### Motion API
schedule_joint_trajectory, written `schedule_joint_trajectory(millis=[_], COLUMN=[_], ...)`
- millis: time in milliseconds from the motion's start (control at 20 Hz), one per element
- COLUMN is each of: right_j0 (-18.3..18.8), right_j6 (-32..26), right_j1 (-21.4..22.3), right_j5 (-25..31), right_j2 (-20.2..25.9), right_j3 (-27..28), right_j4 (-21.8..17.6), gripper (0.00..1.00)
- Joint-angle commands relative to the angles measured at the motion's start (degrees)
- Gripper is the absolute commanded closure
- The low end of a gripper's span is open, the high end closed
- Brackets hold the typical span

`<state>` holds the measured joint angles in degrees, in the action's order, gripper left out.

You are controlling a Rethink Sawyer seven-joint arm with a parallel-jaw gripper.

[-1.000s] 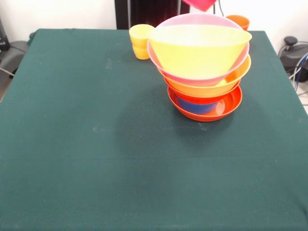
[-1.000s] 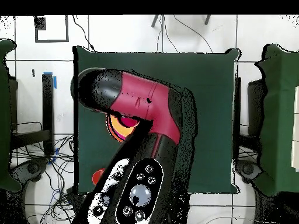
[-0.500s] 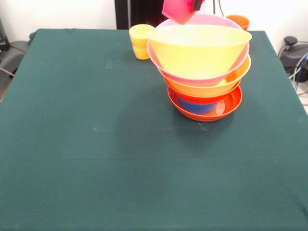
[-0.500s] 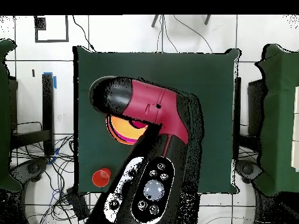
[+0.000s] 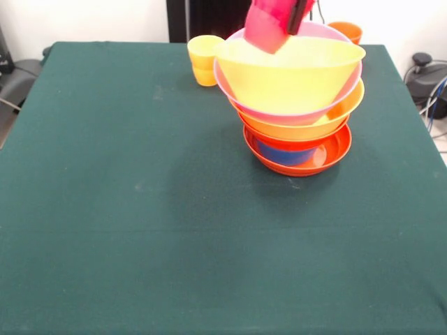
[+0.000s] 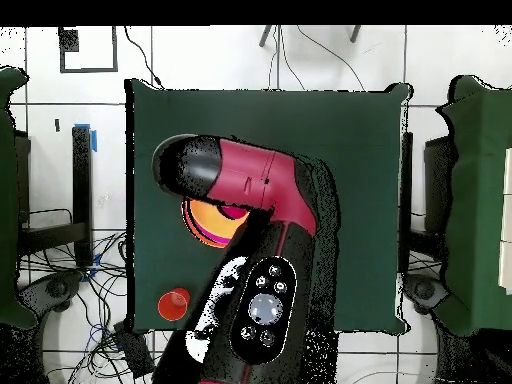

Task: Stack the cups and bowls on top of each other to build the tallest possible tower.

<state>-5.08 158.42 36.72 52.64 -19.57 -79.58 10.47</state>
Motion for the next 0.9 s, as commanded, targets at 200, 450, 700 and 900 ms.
schedule_joint_trajectory(millis=[200,450,700,900], right_j0=[0.4,0.7,0.7,0.4], right_j6=[-7.8,-7.0,-6.6,-6.3], right_j1=[-2.6,-2.6,-3.1,-3.3], right_j5=[-2.5,-2.2,-2.2,-2.0], right_j2=[10.1,10.9,11.3,11.4], right_j3=[-4.0,-4.1,-3.9,-4.0], right_j4=[-3.9,-3.9,-4.3,-4.5], gripper=[1.00,1.00,1.00,1.00])
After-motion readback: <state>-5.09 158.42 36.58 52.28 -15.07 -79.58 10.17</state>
